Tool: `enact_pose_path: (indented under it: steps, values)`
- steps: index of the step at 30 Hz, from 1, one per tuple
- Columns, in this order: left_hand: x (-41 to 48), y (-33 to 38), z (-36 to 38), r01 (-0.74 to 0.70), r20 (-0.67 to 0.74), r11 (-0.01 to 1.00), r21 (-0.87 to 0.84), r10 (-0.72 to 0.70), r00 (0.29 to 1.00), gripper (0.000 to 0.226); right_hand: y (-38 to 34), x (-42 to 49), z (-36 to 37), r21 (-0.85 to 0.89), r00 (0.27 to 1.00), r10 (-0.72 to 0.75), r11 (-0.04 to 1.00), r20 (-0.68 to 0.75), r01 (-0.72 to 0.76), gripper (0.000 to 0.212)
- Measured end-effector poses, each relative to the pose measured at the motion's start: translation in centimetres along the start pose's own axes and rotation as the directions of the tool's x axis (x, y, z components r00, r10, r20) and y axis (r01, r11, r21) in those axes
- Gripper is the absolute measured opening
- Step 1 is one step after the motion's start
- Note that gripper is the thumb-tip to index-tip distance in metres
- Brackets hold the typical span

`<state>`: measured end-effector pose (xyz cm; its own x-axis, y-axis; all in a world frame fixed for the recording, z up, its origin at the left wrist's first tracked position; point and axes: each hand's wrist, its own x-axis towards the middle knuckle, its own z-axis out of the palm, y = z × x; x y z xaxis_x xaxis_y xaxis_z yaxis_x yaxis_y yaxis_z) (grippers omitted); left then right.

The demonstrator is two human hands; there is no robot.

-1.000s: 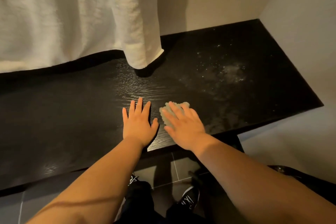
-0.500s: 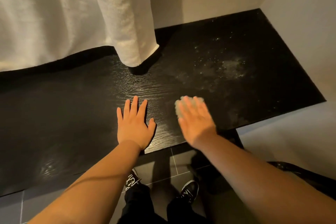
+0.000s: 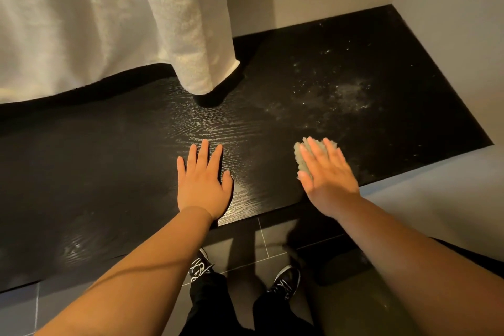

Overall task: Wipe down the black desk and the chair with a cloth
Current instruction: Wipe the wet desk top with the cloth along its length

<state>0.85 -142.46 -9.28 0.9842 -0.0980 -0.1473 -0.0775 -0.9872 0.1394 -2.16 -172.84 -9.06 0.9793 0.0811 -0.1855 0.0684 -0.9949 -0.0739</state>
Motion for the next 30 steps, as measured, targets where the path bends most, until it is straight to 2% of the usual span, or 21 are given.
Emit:
enact_pose_path:
  steps: [2,3,7,9,16,21,26,30]
  values:
    - [-0.1,0.0,-0.1,0.001,0.002,1.000,0.003,-0.001,1.000,0.071,-2.0,0.1,0.2,0.037,0.996,0.084,0.996,-0.038,-0.083,0.066]
    - [0.0,0.1,-0.1,0.000,0.001,1.000,0.004,0.000,1.000,0.071,-3.5,0.0,0.3,0.056,0.995,0.081,0.995,-0.049,-0.078,0.065]
    - [0.0,0.1,-0.1,0.005,-0.003,1.000,0.001,-0.005,1.000,0.069,-5.9,-0.8,1.4,0.038,0.973,-0.227,0.973,-0.040,0.228,0.062]
    - [0.0,0.2,0.0,0.006,-0.001,1.000,0.014,-0.006,1.000,0.069,-4.0,-0.6,1.1,0.008,0.960,-0.279,0.960,0.011,0.279,0.064]
    - [0.1,1.0,-0.3,0.047,0.039,0.999,0.002,-0.048,0.998,0.069,5.6,0.4,-0.6,0.005,1.000,-0.014,1.000,0.022,0.013,0.068]
    - [2.6,2.2,-1.5,0.033,0.001,0.996,-0.085,-0.033,0.999,0.069,3.3,1.1,-1.5,0.004,0.994,0.102,0.995,0.035,-0.102,0.071]
    - [3.8,2.7,-0.5,0.052,-0.007,0.998,-0.041,-0.053,0.999,0.071,-3.9,1.8,-1.4,0.028,0.966,-0.243,0.970,0.092,0.241,0.076]
    - [3.8,2.5,-0.2,0.043,-0.042,0.998,-0.043,-0.045,0.998,0.073,-2.2,3.0,-0.7,0.004,0.917,-0.389,0.921,0.083,0.390,0.074]
